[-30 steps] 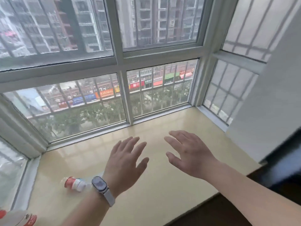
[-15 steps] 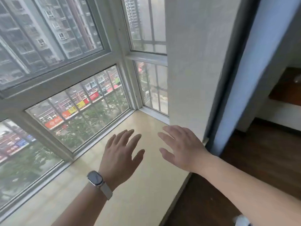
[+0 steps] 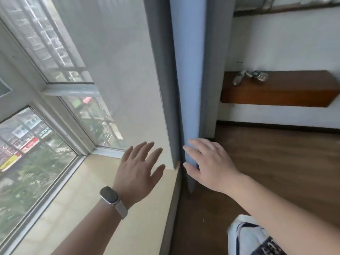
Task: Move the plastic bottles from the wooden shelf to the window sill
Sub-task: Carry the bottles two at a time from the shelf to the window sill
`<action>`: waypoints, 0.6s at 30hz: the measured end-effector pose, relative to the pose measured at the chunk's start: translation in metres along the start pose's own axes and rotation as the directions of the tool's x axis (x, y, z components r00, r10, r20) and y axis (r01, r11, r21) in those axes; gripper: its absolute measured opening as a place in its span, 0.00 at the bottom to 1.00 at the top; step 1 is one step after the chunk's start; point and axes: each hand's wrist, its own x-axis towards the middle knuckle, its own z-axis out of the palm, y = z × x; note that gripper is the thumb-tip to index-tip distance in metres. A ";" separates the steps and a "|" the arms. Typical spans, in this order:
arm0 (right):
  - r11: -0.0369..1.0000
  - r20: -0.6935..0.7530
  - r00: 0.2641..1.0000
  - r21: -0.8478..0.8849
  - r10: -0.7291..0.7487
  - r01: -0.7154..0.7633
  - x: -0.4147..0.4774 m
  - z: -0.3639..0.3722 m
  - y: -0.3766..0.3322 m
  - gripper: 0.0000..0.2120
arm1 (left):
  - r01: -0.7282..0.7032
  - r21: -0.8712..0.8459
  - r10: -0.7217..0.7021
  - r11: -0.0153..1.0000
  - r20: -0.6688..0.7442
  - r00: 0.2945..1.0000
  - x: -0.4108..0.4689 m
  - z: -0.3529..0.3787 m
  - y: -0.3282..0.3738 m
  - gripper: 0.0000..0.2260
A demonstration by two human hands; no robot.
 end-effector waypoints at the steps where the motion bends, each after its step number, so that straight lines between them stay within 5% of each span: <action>1: 1.000 -0.001 1.000 -0.010 0.030 -0.030 -0.002 -0.001 0.009 0.23 | -0.027 -0.010 0.027 1.000 0.006 1.000 0.011 0.005 0.003 0.23; 18: 0.901 -0.038 0.926 -0.221 0.376 -0.374 0.072 -0.014 0.129 0.24 | -0.431 -0.150 0.412 0.890 -0.142 0.900 0.217 0.088 0.025 0.19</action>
